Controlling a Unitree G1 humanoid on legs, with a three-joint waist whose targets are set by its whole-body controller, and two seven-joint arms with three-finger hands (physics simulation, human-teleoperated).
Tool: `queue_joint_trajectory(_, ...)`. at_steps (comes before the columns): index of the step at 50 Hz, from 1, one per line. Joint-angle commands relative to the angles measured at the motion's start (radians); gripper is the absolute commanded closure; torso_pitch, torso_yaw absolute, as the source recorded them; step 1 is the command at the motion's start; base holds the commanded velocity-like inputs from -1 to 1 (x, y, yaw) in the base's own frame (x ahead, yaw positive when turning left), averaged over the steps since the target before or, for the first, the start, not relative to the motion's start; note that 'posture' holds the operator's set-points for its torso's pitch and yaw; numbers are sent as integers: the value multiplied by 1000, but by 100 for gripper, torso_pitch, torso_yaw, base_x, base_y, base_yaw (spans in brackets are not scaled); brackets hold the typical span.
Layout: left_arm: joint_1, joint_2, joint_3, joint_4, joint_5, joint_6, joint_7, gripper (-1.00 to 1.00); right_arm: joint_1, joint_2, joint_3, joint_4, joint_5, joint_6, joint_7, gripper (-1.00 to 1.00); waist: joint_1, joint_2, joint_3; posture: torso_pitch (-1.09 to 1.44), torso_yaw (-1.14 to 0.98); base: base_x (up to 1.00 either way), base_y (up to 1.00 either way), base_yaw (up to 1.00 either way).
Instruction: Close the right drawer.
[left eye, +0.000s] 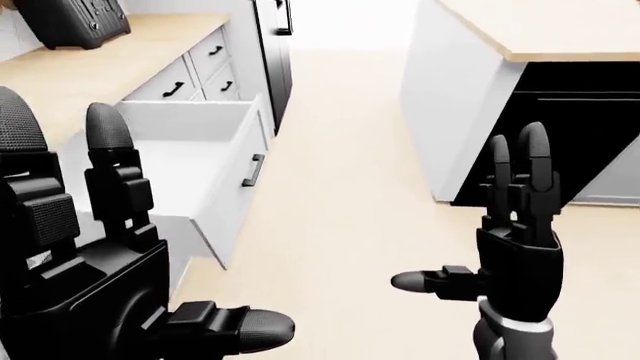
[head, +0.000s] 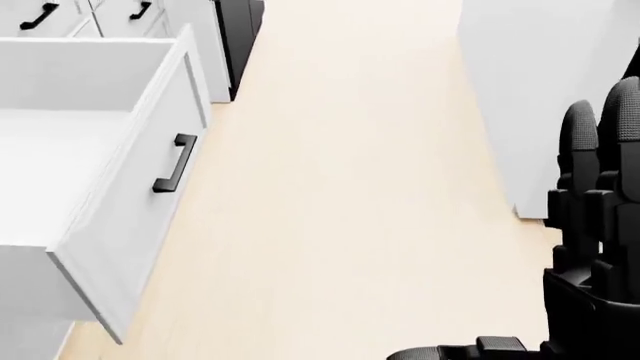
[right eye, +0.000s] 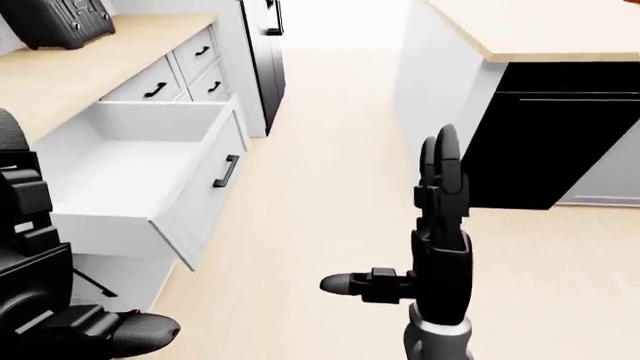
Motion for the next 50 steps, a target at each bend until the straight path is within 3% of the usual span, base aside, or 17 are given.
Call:
queue_joint_trajectory(1, -5, 3, 5, -19, -2, -25, 1, -100, -11, 1, 9, -37, -1, -26, 3, -100, 1, -3, 1, 0, 0, 0, 50, 0)
queue_joint_trajectory(4, -3, 3, 4, -18, -2, -28, 1, -100, -11, 1, 10, -36, -2, -25, 4, -100, -1, 49, 1, 0, 0, 0, 52, 0)
queue_joint_trajectory(5, -4, 3, 4, -22, -1, -24, 1, -100, -5, 2, 13, -39, -3, -31, 4, -100, 0, 83, -11, 0, 0, 0, 52, 0)
queue_joint_trajectory(6, -4, 3, 3, -22, -1, -22, 2, -100, -4, 3, 15, -41, -4, -30, 3, -100, 7, 139, -28, 0, 0, 0, 52, 0)
queue_joint_trajectory(7, -3, 3, 1, -23, 1, -22, 1, -100, -8, 2, 14, -40, -5, -28, 4, -100, 15, 91, -11, 0, 0, 0, 52, 0)
queue_joint_trajectory(20, -2, 5, -1, -20, 1, -30, -3, -100, 5, 2, 30, -33, -21, -48, -5, -100, 13, 5, 8, 0, 0, 4, 41, 0)
queue_joint_trajectory(23, 0, 5, -1, -17, 1, -34, -4, -100, 8, 2, 30, -35, -20, -50, -5, -100, 10, -36, -1, 0, 0, 4, 40, 0)
queue_joint_trajectory(25, 1, 5, -1, -17, 0, -35, -4, -100, 11, 2, 32, -34, -22, -53, -5, -100, -1, -11, 8, 0, 0, 5, 40, 0)
queue_joint_trajectory(28, 3, 5, -1, -16, 0, -38, -5, -100, 7, 1, 30, -35, -20, -48, -5, -100, 5, -27, -10, 0, 0, 4, 39, 0)
queue_joint_trajectory(33, 7, 4, -1, -9, -2, -48, -7, -100, 10, 1, 29, -40, -17, -47, -4, -100, 1, 41, 10, 0, 0, 7, 38, 0)
queue_joint_trajectory(34, 7, 4, -2, -9, -2, -49, -7, -100, 10, 1, 28, -40, -17, -47, -4, -100, 1, 75, -4, 0, 0, 7, 37, 0)
queue_joint_trajectory(35, 6, 4, -1, -9, -2, -47, -7, -100, 12, 2, 31, -39, -19, -49, -5, -100, 9, 131, -21, 0, 0, 8, 37, 0)
queue_joint_trajectory(36, 5, 5, 0, -10, -1, -46, -6, -100, 16, 2, 32, -42, -19, -51, -5, -100, 17, 89, -7, 0, 0, 7, 38, 0)
queue_joint_trajectory(37, 4, 4, 0, -11, -1, -44, -6, -100, 15, 2, 31, -43, -19, -49, -5, -100, 18, 91, 1, 0, 0, 9, 37, 0)
queue_joint_trajectory(45, -2, 5, -3, -23, 3, -23, -1, -100, 24, 2, 30, -50, -15, -50, -3, -100, 22, 9, 12, 0, 0, 8, 37, 0)
queue_joint_trajectory(48, -4, 4, -3, -18, 4, -26, 0, -100, 34, 4, 32, -55, -17, -55, -3, -100, 20, -46, 4, 0, 0, 7, 37, 0)
queue_joint_trajectory(50, -2, 5, -6, -16, 6, -30, -1, -100, 29, 2, 30, -54, -15, -51, -2, -100, 4, -22, 6, 0, 0, 7, 37, 0)
